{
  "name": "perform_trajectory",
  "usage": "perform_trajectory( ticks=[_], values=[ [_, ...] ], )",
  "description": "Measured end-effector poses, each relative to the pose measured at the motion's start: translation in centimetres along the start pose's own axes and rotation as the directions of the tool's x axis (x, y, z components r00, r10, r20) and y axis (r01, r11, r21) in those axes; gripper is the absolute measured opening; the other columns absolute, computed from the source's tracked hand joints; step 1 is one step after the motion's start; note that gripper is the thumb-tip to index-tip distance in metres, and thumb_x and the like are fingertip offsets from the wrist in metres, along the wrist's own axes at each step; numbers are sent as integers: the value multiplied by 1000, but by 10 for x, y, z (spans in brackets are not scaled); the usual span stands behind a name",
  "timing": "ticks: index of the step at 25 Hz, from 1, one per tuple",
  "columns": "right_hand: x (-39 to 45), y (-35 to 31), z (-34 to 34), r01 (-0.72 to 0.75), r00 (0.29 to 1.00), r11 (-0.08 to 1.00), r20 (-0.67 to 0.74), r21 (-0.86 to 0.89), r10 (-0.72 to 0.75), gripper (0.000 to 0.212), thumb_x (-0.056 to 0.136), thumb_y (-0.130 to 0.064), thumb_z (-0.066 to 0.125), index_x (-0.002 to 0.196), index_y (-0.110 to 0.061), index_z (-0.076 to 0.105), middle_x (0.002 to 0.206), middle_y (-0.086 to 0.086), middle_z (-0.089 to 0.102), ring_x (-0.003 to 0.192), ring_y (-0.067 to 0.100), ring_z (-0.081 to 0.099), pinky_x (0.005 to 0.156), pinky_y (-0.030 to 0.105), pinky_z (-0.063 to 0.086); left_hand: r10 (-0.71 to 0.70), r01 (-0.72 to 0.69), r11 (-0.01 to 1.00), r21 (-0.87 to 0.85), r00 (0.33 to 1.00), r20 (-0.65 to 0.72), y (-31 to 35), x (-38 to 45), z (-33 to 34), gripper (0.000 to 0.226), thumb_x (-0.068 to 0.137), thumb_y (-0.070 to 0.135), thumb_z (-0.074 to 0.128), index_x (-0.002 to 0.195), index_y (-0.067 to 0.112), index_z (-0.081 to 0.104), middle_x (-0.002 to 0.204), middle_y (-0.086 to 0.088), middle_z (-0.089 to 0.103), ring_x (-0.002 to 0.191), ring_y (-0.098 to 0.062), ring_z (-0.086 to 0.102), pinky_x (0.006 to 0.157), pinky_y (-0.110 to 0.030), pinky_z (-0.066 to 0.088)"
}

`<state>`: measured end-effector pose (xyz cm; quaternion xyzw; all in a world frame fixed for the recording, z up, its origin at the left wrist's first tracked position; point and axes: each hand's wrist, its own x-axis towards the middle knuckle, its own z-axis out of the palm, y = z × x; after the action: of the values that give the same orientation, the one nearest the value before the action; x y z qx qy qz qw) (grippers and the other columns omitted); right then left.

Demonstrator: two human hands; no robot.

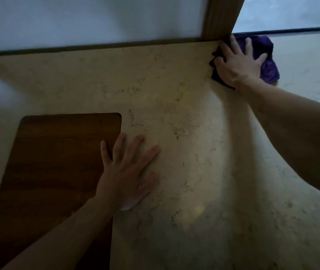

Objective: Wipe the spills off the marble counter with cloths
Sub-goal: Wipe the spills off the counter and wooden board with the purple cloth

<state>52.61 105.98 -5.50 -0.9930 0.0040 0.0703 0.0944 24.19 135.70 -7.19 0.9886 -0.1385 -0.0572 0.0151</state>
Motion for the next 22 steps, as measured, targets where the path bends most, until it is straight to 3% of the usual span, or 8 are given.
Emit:
perform_trajectory(
  ticks=[6,9,12,14,18,22],
  values=[
    [-103,-28,23,309,951,948,44,-74,-307,56,97,-52,23,152,-48,17,164,-18,6,152,21,-3,113,69,1,-51,52,998,-41,999,14,-1,2,-6,67,88,77,15,150,51,17,161,3,15,151,-38,4,114,-74,2],
    [-201,-20,37,340,940,938,61,-68,-336,55,97,-54,19,152,-50,12,164,-20,3,152,19,-5,115,66,0,-81,84,993,-80,996,33,4,2,-11,64,87,75,18,147,54,17,161,7,14,151,-34,3,116,-71,-1],
    [-320,-2,52,356,934,931,35,-81,-355,56,97,-54,17,152,-50,13,164,-18,5,153,19,-3,115,66,4,-87,87,993,84,996,6,13,-2,-17,57,95,65,16,149,47,17,161,-2,20,150,-36,11,115,-73,2],
    [-407,9,62,338,941,936,64,-100,-333,57,96,-56,14,152,-51,9,164,-19,1,152,20,-7,115,65,3,-121,126,982,143,992,-42,32,-34,-19,57,99,59,14,152,39,16,161,-8,21,150,-39,13,114,-73,3],
    [-555,14,83,299,949,950,131,-89,-287,59,96,-56,18,151,-54,-3,161,-23,-14,149,15,-22,116,62,-5,-103,103,994,32,995,-2,85,-154,-4,58,101,53,22,155,36,12,164,-5,16,150,-33,14,118,-66,5],
    [-656,2,100,300,950,951,117,-81,-289,60,97,-56,26,151,-55,-1,163,-21,-6,152,18,-13,114,61,-3,9,-12,992,-122,1000,-23,128,-272,5,54,95,51,23,145,31,27,153,-6,40,138,-34,39,110,-65,30]
  ],
)
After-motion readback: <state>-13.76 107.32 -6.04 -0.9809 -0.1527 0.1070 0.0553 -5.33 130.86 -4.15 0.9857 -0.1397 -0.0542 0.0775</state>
